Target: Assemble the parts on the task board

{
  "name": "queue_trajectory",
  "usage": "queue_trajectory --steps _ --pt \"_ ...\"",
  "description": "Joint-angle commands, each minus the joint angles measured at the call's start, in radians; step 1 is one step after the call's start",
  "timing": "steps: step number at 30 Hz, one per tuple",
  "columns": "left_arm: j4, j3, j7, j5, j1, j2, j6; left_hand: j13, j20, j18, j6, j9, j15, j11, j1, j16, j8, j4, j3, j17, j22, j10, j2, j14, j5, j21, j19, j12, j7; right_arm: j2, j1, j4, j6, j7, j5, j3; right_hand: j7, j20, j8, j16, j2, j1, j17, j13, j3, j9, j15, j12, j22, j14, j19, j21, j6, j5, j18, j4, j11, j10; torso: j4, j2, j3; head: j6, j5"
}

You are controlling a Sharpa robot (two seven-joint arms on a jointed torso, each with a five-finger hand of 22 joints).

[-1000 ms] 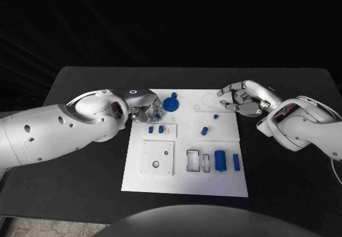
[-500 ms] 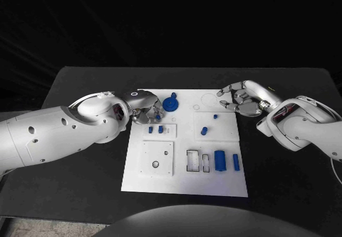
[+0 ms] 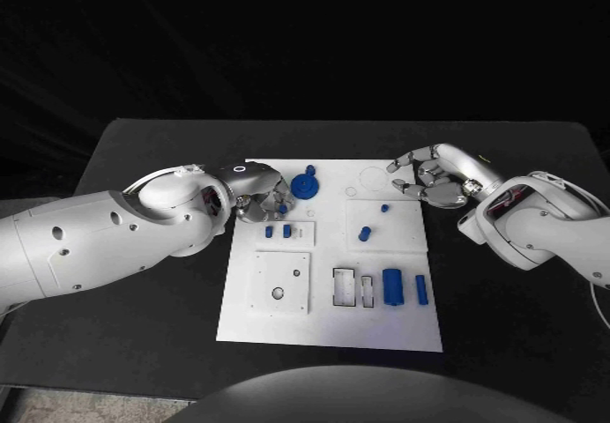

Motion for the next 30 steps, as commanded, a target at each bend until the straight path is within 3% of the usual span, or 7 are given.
queue_trajectory --steps 1,6,15,21,24,27,30 --pt "-0.001 -0.001 -0.017 -0.012 -0.003 -0.002 0.012 -0.002 0.000 0.003 -0.052 -0.014 0.002 0.003 -0.007 -0.006 -0.003 0.009 -0.006 -0.007 0.186 -0.020 -0.016 -0.011 -0.020 -0.007 -0.012 -0.011 -0.011 0.000 -0.001 0.001 0.009 -0.001 -0.001 0.000 -0.002 -0.003 -0.001 -0.006 0.002 0.010 0.163 0.170 0.007 -0.002 0.005 -0.008 0.143 0.068 -0.008 -0.008 0.001 0.003 0.019 -0.001 0.003 0.004 -0.0012 0.000 -0.0005 0.000 0.001" --pt "-0.007 -0.001 -0.026 -0.029 -0.003 -0.008 -0.005 0.002 0.001 0.004 -0.113 -0.030 0.005 0.010 -0.015 -0.011 -0.001 0.013 -0.018 -0.018 0.184 -0.053 -0.031 -0.017 -0.047 -0.016 -0.019 -0.014 -0.032 0.000 -0.001 0.001 0.000 0.002 -0.003 0.000 -0.001 -0.003 -0.004 -0.011 -0.003 0.009 0.159 0.143 0.012 -0.005 0.005 -0.043 0.140 0.067 -0.011 -0.017 -0.004 0.003 0.020 -0.004 0.003 -0.024 -0.0015 0.001 -0.0011 0.000 0.004" --pt "-0.032 -0.001 -0.007 -0.046 -0.003 -0.030 -0.099 0.019 0.001 0.005 -0.126 -0.034 0.003 0.005 -0.011 -0.010 0.007 0.012 -0.028 -0.017 0.184 -0.068 -0.039 -0.016 -0.073 -0.017 -0.018 0.004 -0.048 0.001 0.002 0.010 -0.037 0.008 -0.011 0.000 0.000 -0.004 -0.001 -0.026 -0.022 0.008 0.146 0.046 0.030 -0.008 0.006 -0.173 0.136 0.064 -0.013 -0.038 -0.002 0.000 0.023 -0.014 0.003 -0.112 -0.0009 -0.003 -0.0037 0.000 0.001" --pt "-0.042 0.000 0.010 -0.045 -0.002 -0.062 -0.175 0.046 -0.004 0.004 -0.104 -0.027 -0.004 -0.006 0.002 -0.007 0.027 0.011 -0.035 -0.013 0.185 -0.088 -0.043 -0.011 -0.088 -0.016 -0.015 0.038 -0.051 -0.013 0.029 0.038 -0.029 -0.027 -0.041 0.001 0.002 0.003 -0.007 -0.138 -0.050 0.004 0.061 -0.312 0.061 -0.014 0.014 -0.680 0.109 0.028 -0.049 -0.138 -0.021 -0.037 0.038 -0.002 0.014 -0.499 -0.0035 -0.007 -0.0096 0.000 -0.006" --pt "-0.043 0.002 0.022 -0.032 -0.002 -0.077 -0.211 0.061 -0.007 0.006 -0.095 -0.023 -0.006 -0.008 0.005 -0.012 0.037 0.014 -0.037 -0.025 0.183 -0.106 -0.043 -0.018 -0.088 -0.025 -0.022 0.053 -0.047 -0.019 0.049 0.050 -0.014 -0.054 -0.065 0.001 0.010 0.013 -0.006 -0.169 -0.066 0.006 0.037 -0.397 0.074 -0.015 0.026 -0.794 0.096 0.014 -0.067 -0.185 -0.026 -0.059 0.044 0.002 0.030 -0.574 -0.0020 -0.010 -0.0139 0.000 -0.010" --pt "-0.048 0.004 0.075 0.020 -0.001 -0.091 -0.271 0.089 -0.007 0.015 -0.086 -0.018 -0.004 -0.007 0.006 -0.062 0.050 0.023 -0.044 -0.116 0.169 -0.140 -0.043 -0.087 -0.087 -0.068 -0.059 0.086 -0.042 -0.024 0.076 0.064 0.021 -0.100 -0.122 0.001 0.019 0.024 -0.006 -0.202 -0.083 0.010 0.011 -0.481 0.082 -0.016 0.048 -0.887 0.082 -0.003 -0.089 -0.237 -0.033 -0.083 0.051 0.000 0.048 -0.617 0.0012 -0.014 -0.0192 0.000 -0.011" --pt "-0.060 0.005 0.162 0.081 -0.001 -0.096 -0.356 0.135 0.009 0.057 -0.072 -0.018 0.021 -0.014 -0.077 -0.264 0.063 0.102 -0.105 -0.414 0.098 -0.205 -0.068 -0.370 -0.082 -0.312 -0.285 0.142 -0.040 -0.027 0.101 0.080 0.077 -0.159 -0.242 0.001 0.012 0.045 0.006 -0.247 -0.102 0.011 -0.026 -0.576 0.078 -0.012 0.069 -0.980 0.065 -0.031 -0.118 -0.304 -0.018 -0.121 0.059 -0.007 0.077 -0.650 0.0082 -0.020 -0.0227 0.000 -0.017"
